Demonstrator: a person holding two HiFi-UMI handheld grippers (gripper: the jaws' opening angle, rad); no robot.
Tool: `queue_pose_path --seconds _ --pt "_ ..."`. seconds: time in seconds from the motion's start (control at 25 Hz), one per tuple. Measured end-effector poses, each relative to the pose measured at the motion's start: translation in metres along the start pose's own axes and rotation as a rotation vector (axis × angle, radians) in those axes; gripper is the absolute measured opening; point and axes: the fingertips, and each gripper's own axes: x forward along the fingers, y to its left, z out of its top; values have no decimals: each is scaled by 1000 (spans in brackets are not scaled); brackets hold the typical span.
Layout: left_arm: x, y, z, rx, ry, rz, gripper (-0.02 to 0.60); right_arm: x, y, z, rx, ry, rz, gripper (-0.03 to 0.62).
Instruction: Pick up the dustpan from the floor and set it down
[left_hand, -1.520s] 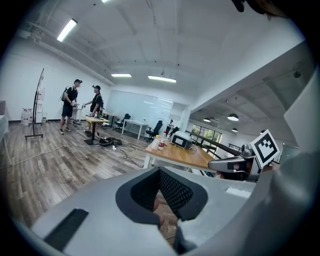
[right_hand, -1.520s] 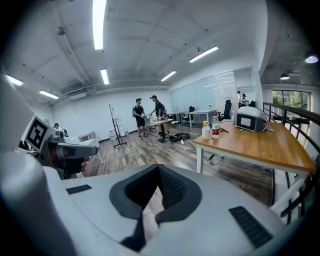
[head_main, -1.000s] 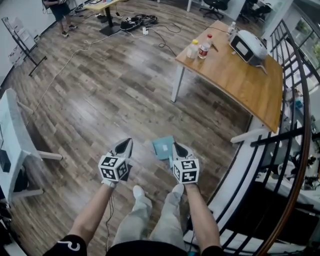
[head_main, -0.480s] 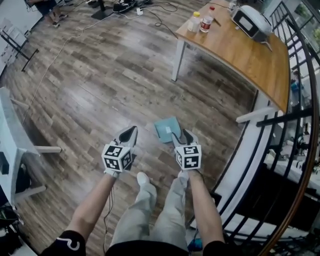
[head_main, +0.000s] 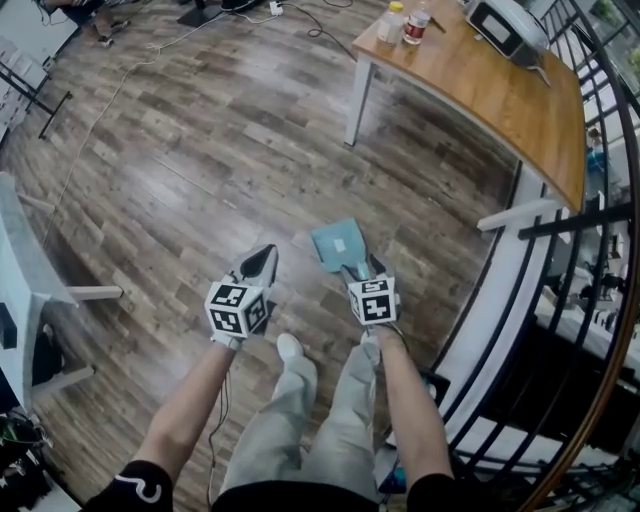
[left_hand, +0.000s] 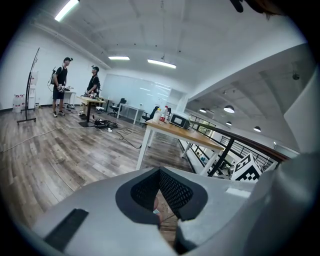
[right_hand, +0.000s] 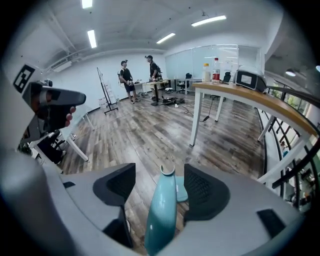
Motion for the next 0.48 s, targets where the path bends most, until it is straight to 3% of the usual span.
queue_pose_path --seconds 0.36,0.48 --pt "5 9 -30 -26 22 6 -3 41 -8 -37 15 95 -17 277" --pt "6 9 -39 -26 31 1 -3 45 -7 -41 40 119 -11 218"
